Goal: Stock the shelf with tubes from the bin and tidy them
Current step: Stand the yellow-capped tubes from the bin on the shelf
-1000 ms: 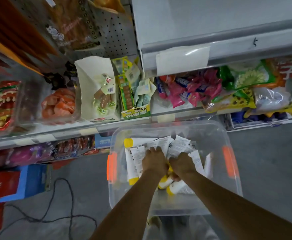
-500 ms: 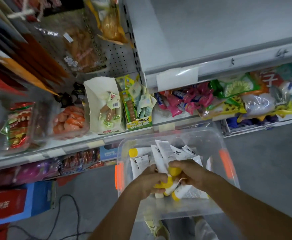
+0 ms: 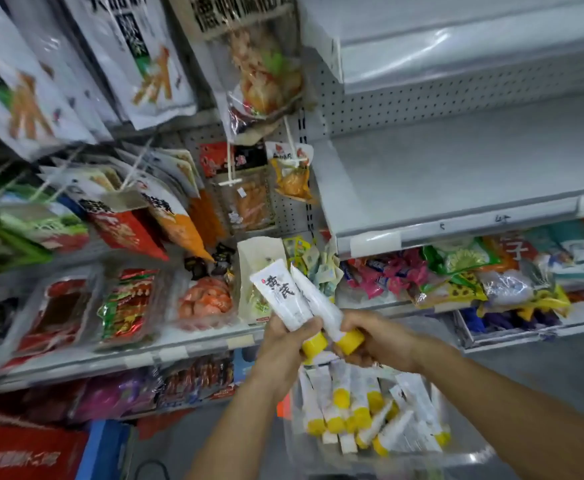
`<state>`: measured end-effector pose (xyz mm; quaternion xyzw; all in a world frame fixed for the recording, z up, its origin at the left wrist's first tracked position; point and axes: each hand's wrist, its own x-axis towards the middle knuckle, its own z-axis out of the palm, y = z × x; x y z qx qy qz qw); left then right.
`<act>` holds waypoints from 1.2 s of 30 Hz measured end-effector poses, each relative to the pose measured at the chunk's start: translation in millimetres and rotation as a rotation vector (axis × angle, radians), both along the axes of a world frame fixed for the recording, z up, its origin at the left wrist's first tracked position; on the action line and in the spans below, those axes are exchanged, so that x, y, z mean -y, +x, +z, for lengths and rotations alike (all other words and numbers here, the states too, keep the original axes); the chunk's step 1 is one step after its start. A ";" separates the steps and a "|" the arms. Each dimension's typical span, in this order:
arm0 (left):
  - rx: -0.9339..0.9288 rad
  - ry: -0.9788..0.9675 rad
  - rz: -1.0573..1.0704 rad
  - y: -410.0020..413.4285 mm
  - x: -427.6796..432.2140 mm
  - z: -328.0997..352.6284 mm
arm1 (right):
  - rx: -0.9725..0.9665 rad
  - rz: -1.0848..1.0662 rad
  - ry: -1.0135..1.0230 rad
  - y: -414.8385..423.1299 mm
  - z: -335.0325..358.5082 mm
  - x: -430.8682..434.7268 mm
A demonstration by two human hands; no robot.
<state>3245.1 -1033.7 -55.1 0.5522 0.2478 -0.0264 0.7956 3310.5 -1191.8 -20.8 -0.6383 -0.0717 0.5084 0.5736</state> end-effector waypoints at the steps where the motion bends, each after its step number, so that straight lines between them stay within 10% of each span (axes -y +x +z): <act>1: 0.034 0.015 0.025 1.0 -3.6 13.3 | 0.064 -0.007 -0.006 -1.2 8.8 -7.7; 22: 0.619 0.416 0.028 60.8 -17.2 250.0 | 0.888 -0.198 0.183 43.8 225.4 -11.2; 36: 0.505 0.399 0.147 135.7 5.4 306.8 | 1.111 -0.288 -0.033 201.8 315.3 -13.5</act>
